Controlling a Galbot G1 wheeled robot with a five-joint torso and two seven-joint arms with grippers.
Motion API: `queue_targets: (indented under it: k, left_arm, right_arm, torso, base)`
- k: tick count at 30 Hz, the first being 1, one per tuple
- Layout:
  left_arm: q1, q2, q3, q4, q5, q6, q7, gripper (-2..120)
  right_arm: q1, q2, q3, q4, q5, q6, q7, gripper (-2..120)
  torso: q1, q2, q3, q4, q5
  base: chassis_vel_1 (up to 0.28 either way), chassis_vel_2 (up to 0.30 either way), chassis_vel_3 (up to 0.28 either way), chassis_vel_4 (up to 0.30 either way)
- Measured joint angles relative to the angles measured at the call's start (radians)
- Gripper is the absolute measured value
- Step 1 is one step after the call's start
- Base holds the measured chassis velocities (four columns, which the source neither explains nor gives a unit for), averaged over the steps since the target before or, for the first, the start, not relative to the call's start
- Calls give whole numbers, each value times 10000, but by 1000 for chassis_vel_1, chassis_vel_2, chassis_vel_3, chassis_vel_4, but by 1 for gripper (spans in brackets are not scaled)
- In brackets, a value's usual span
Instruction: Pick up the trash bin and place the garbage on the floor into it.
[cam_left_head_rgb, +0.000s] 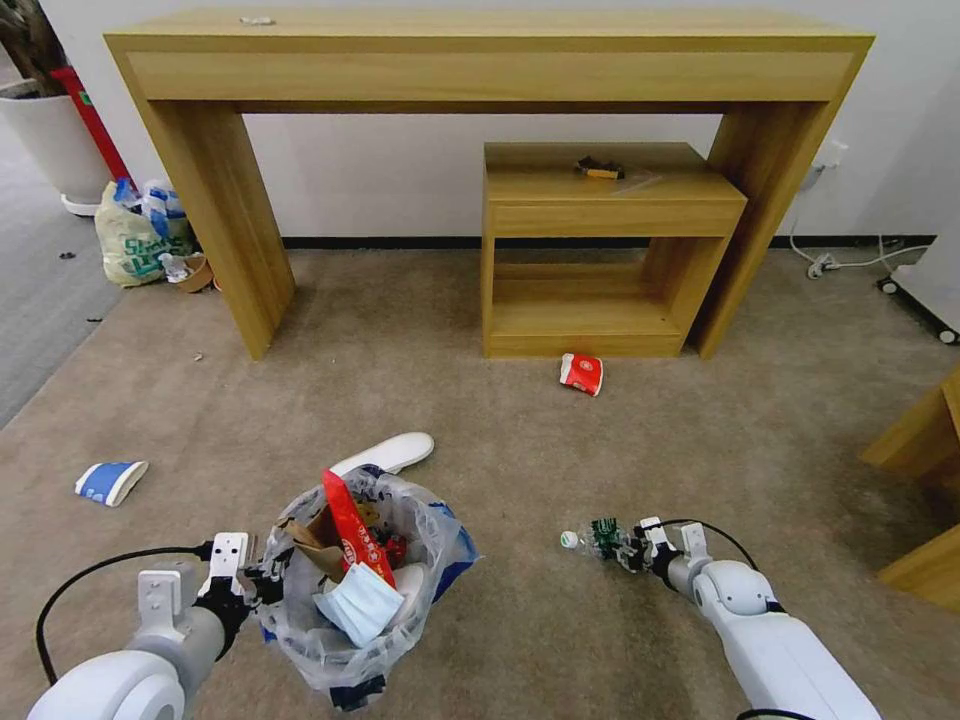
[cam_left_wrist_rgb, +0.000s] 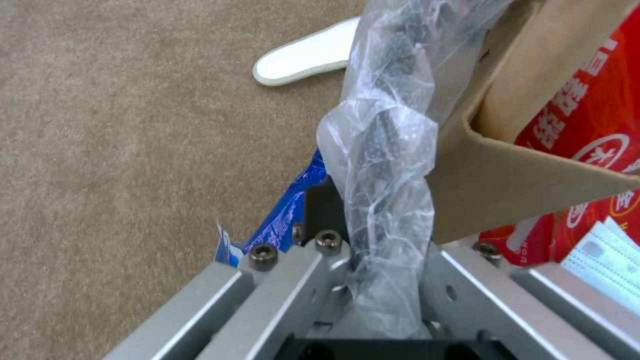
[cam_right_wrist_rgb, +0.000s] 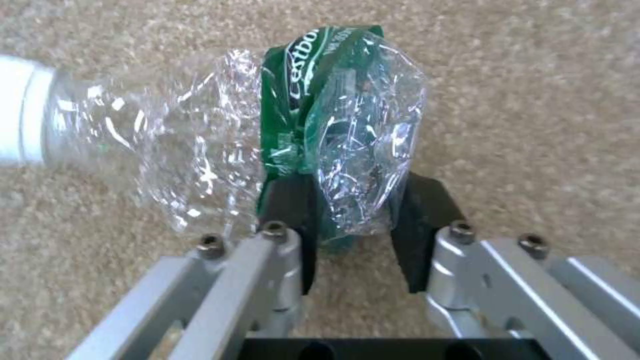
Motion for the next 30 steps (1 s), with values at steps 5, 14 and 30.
queue_targets:
  k: [5,14,30]
  left_arm:
    - [0,-15,-8,-12,1,1,7,0]
    - [14,13,-90,-121,-37,1,38,0]
    - [-449,447,261,92,-397,1,-273,0]
  right_arm:
    - [-195,-21,213,356,-285,42,115,13]
    - [-1069,-418,1359,2847,-384,74,215,4]
    - [-1086,-1522,1028,8557,1712,-206,-29,4]
  torso:
    - [2,-1,1,-5,-1]
    - [2,-1,-1,-10,-11]
    - [2,-1,-1,-9,-12]
  base:
    - [0,0,0,0]
    - [0,0,0,0]
    - [0,0,0,0]
